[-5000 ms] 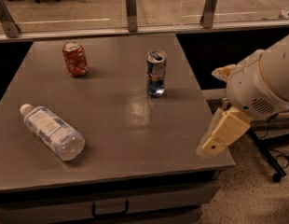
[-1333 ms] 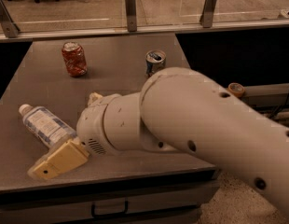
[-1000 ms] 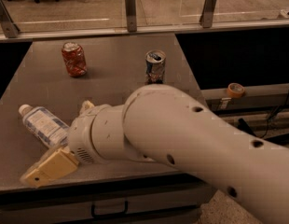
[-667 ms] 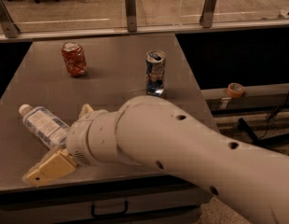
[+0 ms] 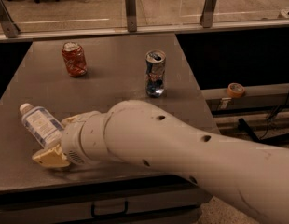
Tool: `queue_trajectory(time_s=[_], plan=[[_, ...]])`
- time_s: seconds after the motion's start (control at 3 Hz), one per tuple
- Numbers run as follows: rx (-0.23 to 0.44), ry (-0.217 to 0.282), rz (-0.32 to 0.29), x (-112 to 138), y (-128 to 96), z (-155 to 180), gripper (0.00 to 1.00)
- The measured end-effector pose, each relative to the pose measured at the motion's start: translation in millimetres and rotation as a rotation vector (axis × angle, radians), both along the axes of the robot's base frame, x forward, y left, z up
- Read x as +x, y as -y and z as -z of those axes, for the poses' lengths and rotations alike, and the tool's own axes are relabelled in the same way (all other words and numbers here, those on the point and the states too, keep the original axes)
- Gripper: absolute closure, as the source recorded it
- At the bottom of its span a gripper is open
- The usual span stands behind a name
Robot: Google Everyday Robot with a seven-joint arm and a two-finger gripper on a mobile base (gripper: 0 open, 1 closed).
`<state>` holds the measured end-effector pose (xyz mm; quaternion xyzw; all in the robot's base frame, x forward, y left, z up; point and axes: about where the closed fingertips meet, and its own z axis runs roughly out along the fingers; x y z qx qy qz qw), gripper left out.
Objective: Move blue plastic bottle near coke can
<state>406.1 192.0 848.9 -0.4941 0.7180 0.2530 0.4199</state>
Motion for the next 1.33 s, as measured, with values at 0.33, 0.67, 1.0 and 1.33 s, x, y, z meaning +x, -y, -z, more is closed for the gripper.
queue_trajectory(time_s=[0.33, 0.67, 1.0, 1.33], plan=[[-0.012, 0.017, -0.017, 7.3, -5.9, 1.8, 0.64], [-0.021, 0.057, 0.021, 31.6, -1.5, -5.5, 0.87], [-0.013, 0.104, 0.125, 71.8, 23.2, -22.4, 1.00], [-0.015, 0.129, 0.226, 108.4, 56.4, -31.0, 1.00]])
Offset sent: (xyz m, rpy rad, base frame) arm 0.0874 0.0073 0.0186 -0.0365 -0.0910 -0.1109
